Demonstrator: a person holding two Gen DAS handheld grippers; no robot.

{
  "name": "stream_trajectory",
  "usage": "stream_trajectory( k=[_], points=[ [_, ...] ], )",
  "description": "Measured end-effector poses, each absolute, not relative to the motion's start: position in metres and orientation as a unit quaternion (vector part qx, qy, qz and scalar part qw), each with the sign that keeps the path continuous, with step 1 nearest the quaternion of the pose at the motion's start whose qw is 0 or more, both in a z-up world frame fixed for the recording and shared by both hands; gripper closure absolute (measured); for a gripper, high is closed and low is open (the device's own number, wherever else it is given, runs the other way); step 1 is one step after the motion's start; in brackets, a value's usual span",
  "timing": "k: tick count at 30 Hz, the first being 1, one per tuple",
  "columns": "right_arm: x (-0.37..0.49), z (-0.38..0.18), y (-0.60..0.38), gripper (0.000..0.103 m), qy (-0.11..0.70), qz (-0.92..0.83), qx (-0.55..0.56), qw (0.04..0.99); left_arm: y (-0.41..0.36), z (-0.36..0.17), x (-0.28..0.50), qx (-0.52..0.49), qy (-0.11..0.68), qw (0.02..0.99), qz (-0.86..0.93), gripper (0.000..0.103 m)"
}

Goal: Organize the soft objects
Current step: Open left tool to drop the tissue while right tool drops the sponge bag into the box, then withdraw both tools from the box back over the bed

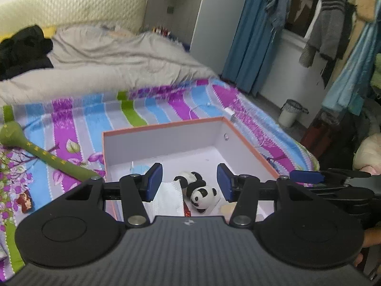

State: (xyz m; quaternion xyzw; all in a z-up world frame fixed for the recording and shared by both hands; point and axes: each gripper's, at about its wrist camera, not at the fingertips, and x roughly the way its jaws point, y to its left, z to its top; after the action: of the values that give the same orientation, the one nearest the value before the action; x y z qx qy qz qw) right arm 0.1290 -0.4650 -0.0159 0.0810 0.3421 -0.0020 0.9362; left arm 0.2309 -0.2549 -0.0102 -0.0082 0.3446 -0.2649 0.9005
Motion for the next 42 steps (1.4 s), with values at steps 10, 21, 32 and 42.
stream_trajectory(
  k=[10,21,32,42],
  points=[
    [0.072,-0.01,-0.424,0.03,0.285,0.009,0.084,0.955,-0.206,0.006,0.155,-0.038,0.29,0.92,-0.262,0.046],
    [0.029,-0.024,-0.355,0.03,0.279,0.061,0.058,0.957,-0.114,-0.011,0.079,-0.081,0.291,0.931,-0.203,0.046],
    [0.0,-0.04,-0.302,0.03,0.294,0.111,0.056,0.948,-0.048,-0.022,0.023,-0.095,0.298,0.938,-0.149,0.046],
    [-0.022,-0.055,-0.275,0.03,0.311,0.135,0.04,0.94,-0.025,-0.056,-0.01,-0.125,0.335,0.926,-0.121,0.046]
  ],
)
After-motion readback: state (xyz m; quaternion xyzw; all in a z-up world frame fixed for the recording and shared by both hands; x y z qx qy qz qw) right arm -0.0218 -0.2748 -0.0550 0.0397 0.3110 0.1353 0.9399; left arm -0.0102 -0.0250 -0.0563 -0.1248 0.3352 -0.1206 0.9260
